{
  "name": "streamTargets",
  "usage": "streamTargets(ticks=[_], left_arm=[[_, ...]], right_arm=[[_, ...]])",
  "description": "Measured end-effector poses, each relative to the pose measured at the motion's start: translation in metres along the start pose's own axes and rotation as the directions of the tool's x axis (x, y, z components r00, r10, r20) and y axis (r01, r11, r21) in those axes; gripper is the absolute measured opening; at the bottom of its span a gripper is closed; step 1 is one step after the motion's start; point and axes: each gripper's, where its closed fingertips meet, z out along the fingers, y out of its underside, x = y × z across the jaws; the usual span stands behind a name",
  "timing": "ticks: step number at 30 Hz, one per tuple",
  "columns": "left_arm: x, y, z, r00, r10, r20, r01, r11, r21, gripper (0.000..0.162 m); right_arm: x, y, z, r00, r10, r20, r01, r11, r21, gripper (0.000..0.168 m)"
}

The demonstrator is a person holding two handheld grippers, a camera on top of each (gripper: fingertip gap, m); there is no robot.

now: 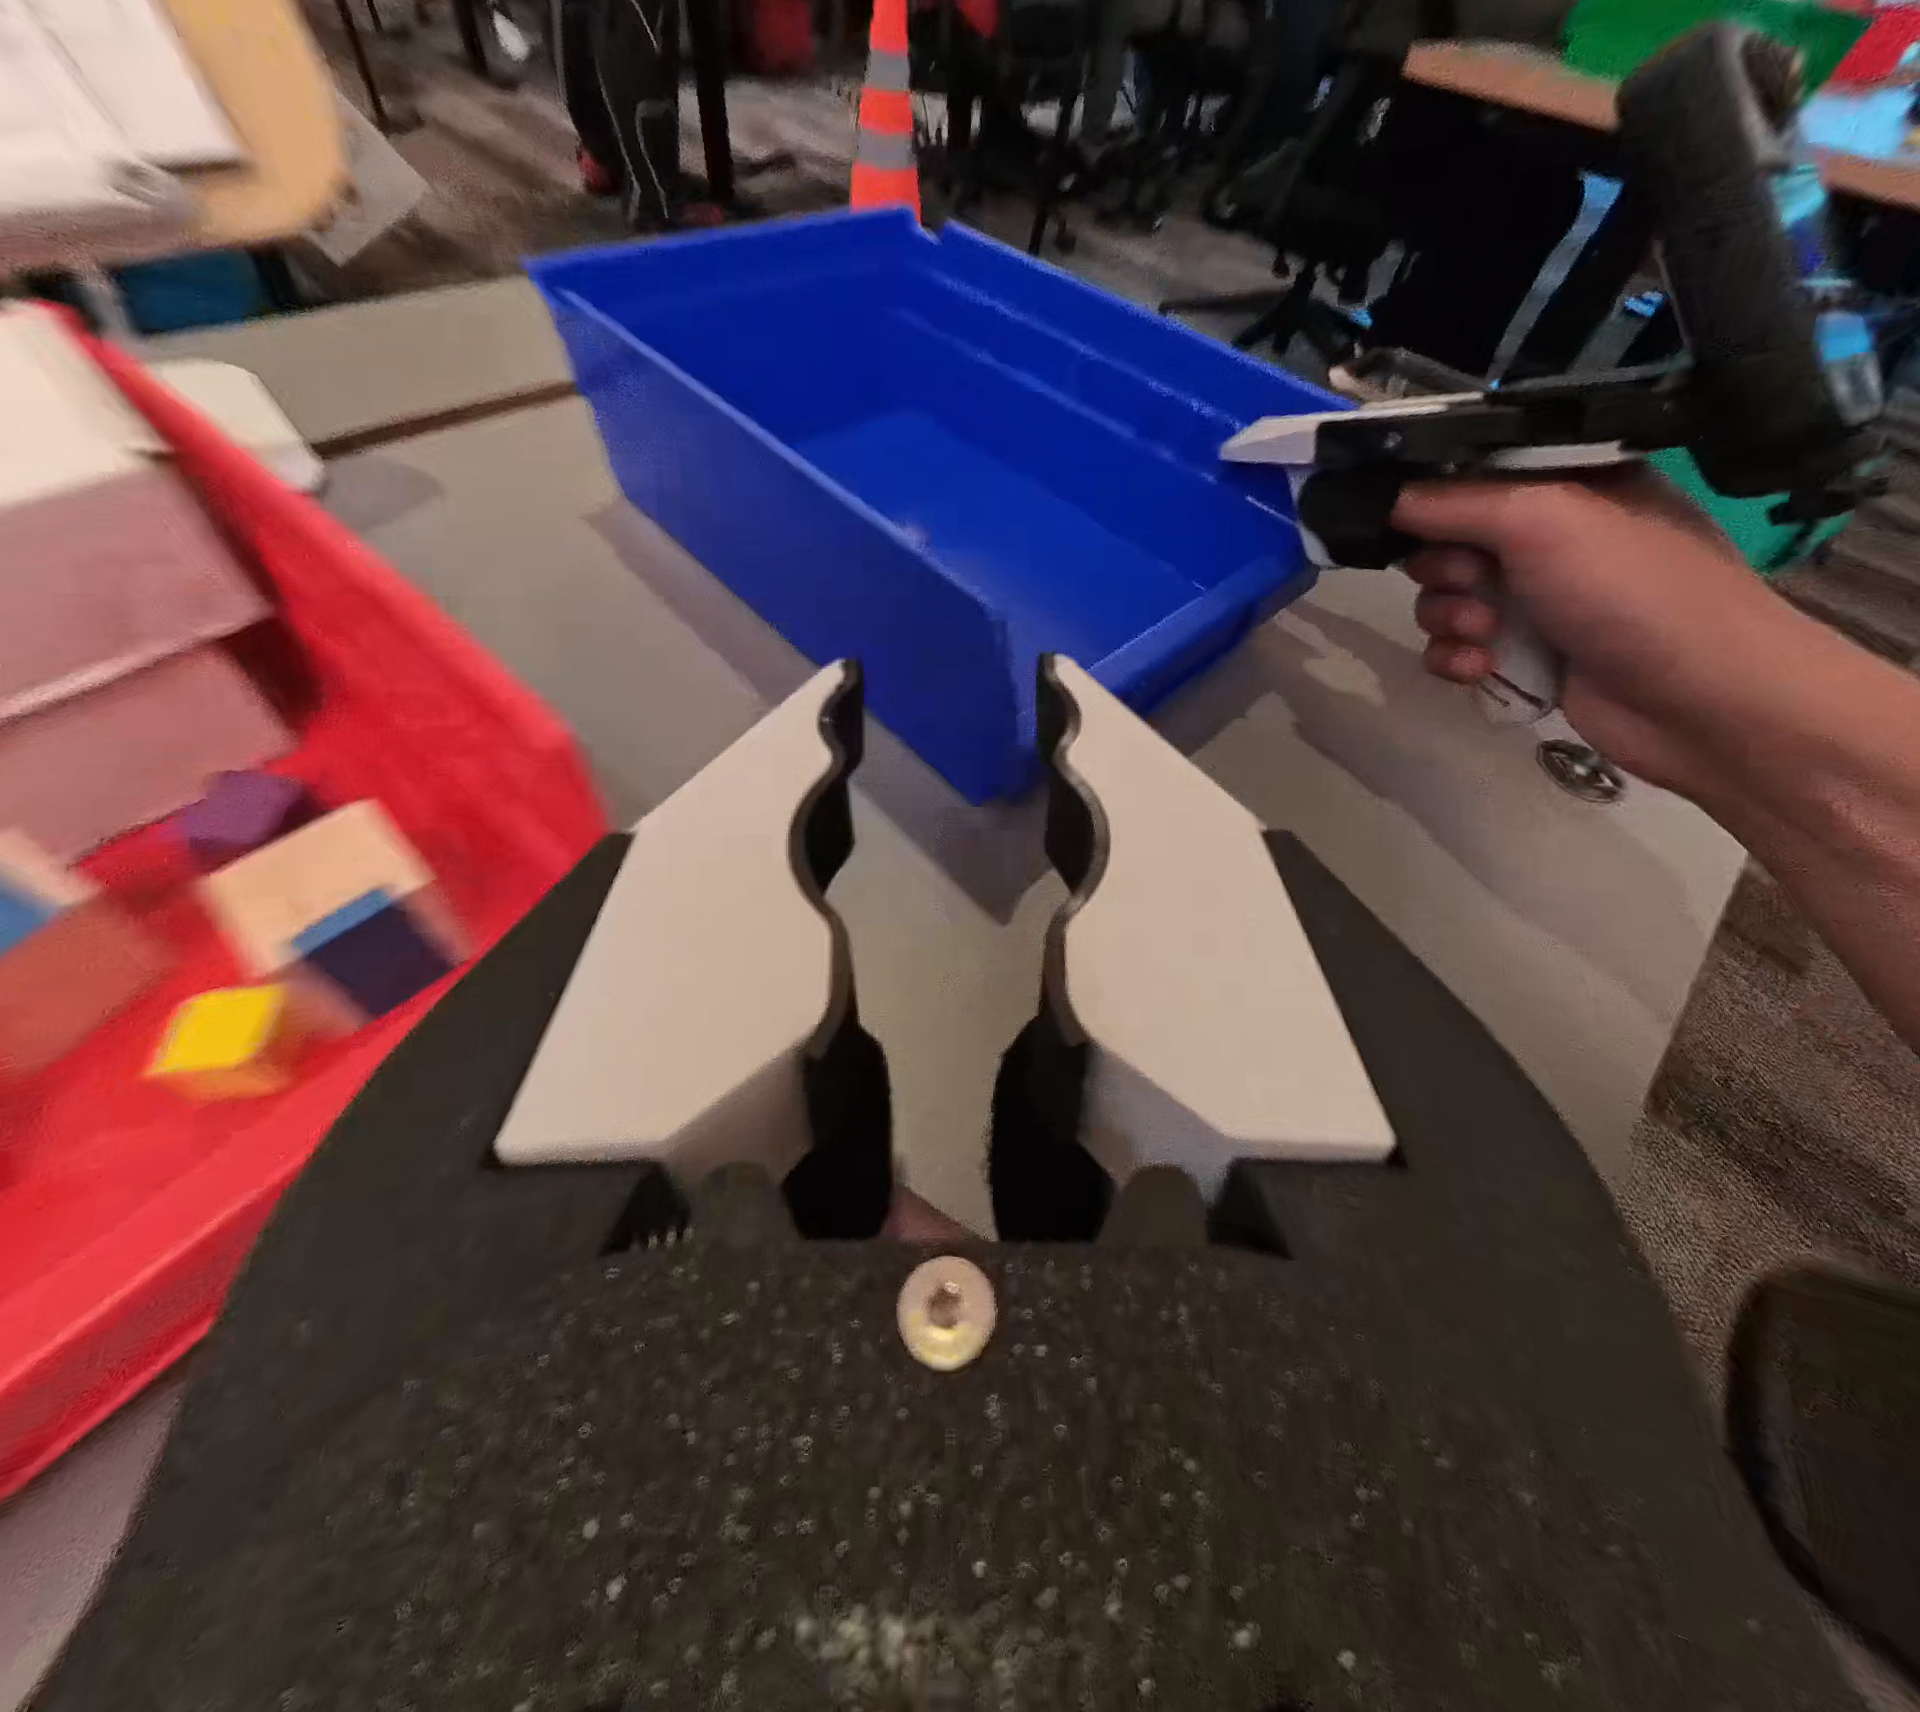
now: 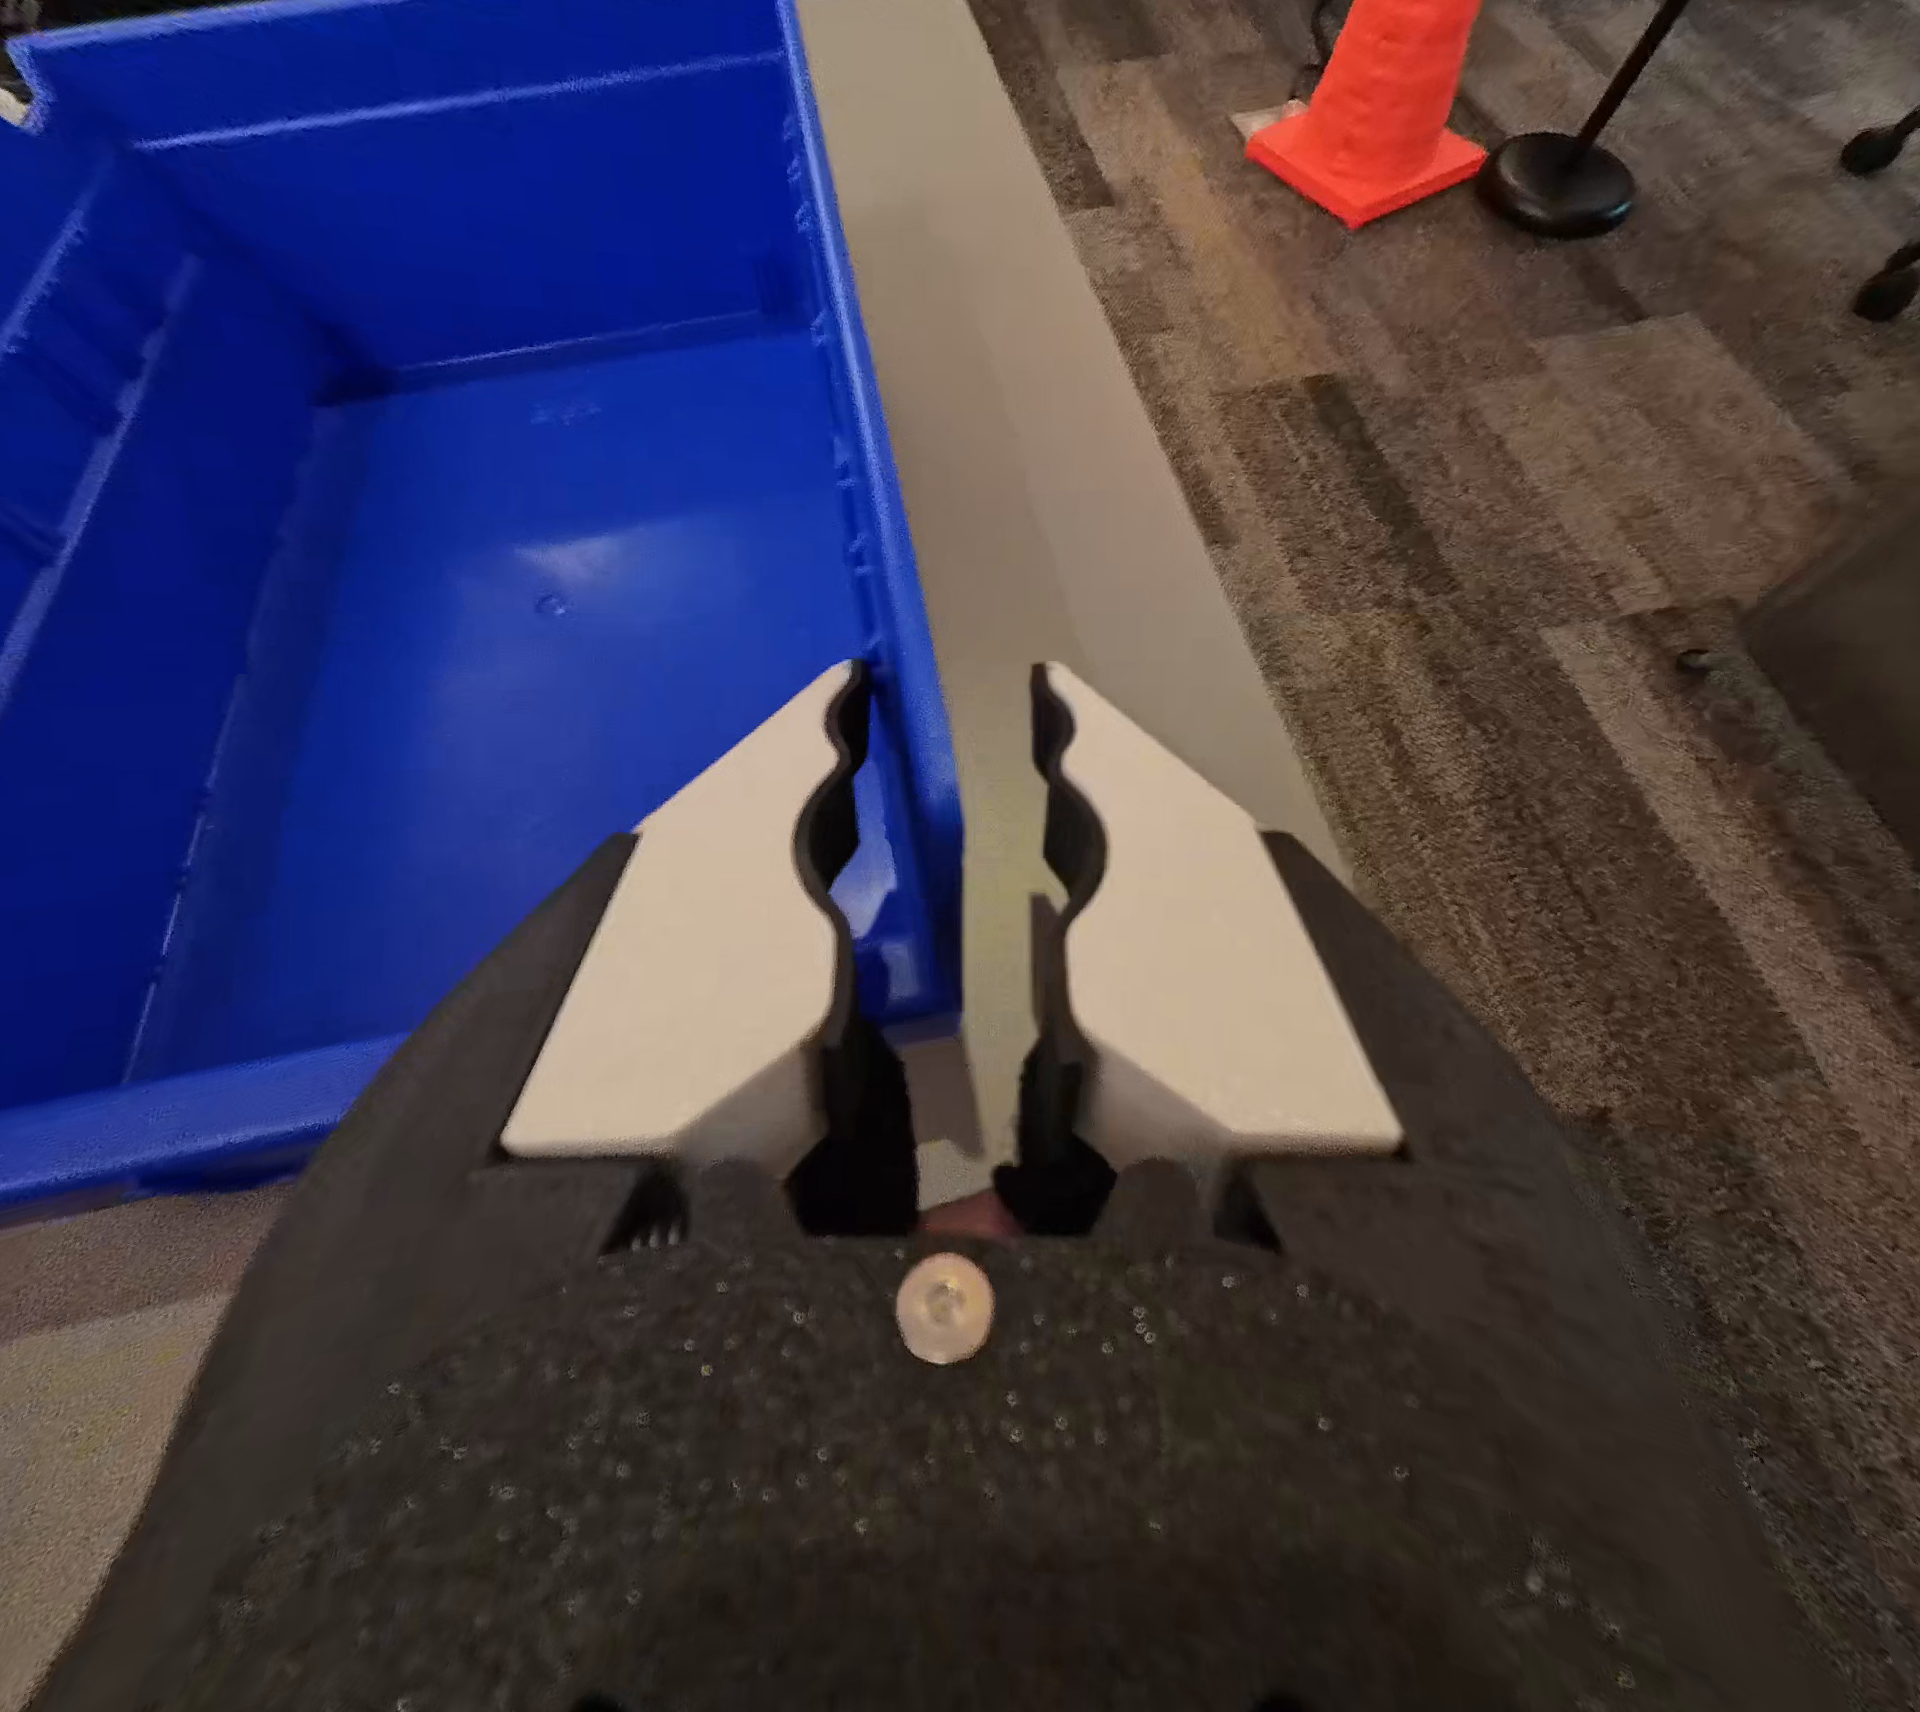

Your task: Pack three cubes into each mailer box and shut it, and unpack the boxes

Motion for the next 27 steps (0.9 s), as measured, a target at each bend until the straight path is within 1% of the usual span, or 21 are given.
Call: streamTargets(ticks=[2,3,4,5,6,8,9,10,11,12,13,14,15,16,18,19,20,21,23,25,27], left_arm=[[-0.032,-0.012,-0.045,0.999,0.004,0.043,-0.006,0.998,0.055,0.033],[-0.059,-0.013,-0.066,0.994,0.005,0.111,-0.012,0.998,0.067,0.034],[-0.093,-0.012,-0.087,0.978,0.003,0.209,-0.016,0.998,0.062,0.035],[-0.129,-0.005,-0.105,0.951,-0.005,0.308,-0.007,0.999,0.039,0.036],[-0.163,0.006,-0.121,0.923,-0.028,0.383,0.027,1.000,0.006,0.040],[-0.210,0.028,-0.140,0.888,-0.137,0.440,0.157,0.988,-0.011,0.052],[-0.223,0.038,-0.143,0.878,-0.198,0.436,0.228,0.974,-0.016,0.057],[-0.230,0.047,-0.140,0.879,-0.231,0.416,0.272,0.961,-0.041,0.060],[-0.234,0.055,-0.134,0.882,-0.235,0.408,0.289,0.955,-0.075,0.062],[-0.237,0.059,-0.127,0.887,-0.229,0.402,0.289,0.953,-0.094,0.063],[-0.239,0.061,-0.120,0.892,-0.220,0.394,0.282,0.953,-0.106,0.061],[-0.241,0.061,-0.113,0.896,-0.202,0.396,0.267,0.956,-0.117,0.054],[-0.242,0.061,-0.108,0.900,-0.180,0.397,0.248,0.960,-0.128,0.040],[-0.244,0.062,-0.105,0.905,-0.154,0.397,0.226,0.964,-0.141,0.026],[-0.247,0.063,-0.105,0.911,-0.096,0.402,0.176,0.970,-0.167,0.020],[-0.249,0.065,-0.107,0.909,-0.070,0.410,0.157,0.971,-0.181,0.017],[-0.254,0.066,-0.111,0.902,-0.053,0.428,0.148,0.970,-0.192,0.014],[-0.261,0.066,-0.117,0.895,-0.069,0.441,0.165,0.969,-0.183,0.011],[-0.277,0.057,-0.134,0.889,-0.121,0.441,0.200,0.970,-0.136,0.007],[-0.303,0.052,-0.161,0.869,-0.104,0.484,0.187,0.974,-0.125,0.002],[-0.331,0.042,-0.195,0.849,-0.094,0.520,0.162,0.983,-0.088,0.001]], right_arm=[[0.007,-0.021,-0.020,0.998,-0.029,-0.059,0.034,0.996,0.078,0.035],[0.008,-0.037,-0.036,0.993,-0.055,-0.103,0.068,0.990,0.124,0.035],[0.001,-0.052,-0.053,0.989,-0.074,-0.126,0.095,0.981,0.171,0.036],[-0.019,-0.067,-0.070,0.990,-0.092,-0.105,0.114,0.968,0.222,0.037],[-0.047,-0.078,-0.084,0.992,-0.111,-0.057,0.122,0.956,0.268,0.039],[-0.128,-0.078,-0.099,0.983,-0.136,0.120,0.095,0.949,0.300,0.038],[-0.175,-0.068,-0.099,0.966,-0.096,0.241,0.027,0.961,0.275,0.038],[-0.223,-0.054,-0.096,0.929,-0.026,0.368,-0.059,0.974,0.219,0.038],[-0.266,-0.035,-0.090,0.887,0.011,0.462,-0.090,0.985,0.148,0.041],[-0.297,-0.015,-0.080,0.872,0.010,0.490,-0.058,0.995,0.084,0.045],[-0.315,0.003,-0.068,0.881,-0.038,0.472,0.018,0.999,0.045,0.051],[-0.324,0.015,-0.056,0.903,-0.098,0.418,0.096,0.995,0.026,0.051],[-0.326,0.022,-0.045,0.923,-0.156,0.351,0.161,0.987,0.016,0.049],[-0.327,0.030,-0.036,0.933,-0.200,0.299,0.210,0.978,-0.002,0.041],[-0.329,0.040,-0.025,0.947,-0.243,0.211,0.257,0.966,-0.042,0.007],[-0.334,0.037,-0.028,0.948,-0.247,0.199,0.256,0.966,-0.021,0.004],[-0.340,0.036,-0.032,0.956,-0.210,0.204,0.219,0.975,-0.027,0.003],[-0.349,0.035,-0.039,0.967,-0.145,0.210,0.156,0.987,-0.034,0.002],[-0.369,0.032,-0.055,0.975,-0.136,0.178,0.135,0.991,0.018,0.002],[-0.404,0.036,-0.075,0.980,-0.080,0.180,0.078,0.997,0.014,0.002],[-0.446,0.043,-0.090,0.978,-0.052,0.204,0.052,0.999,0.005,0.003]])
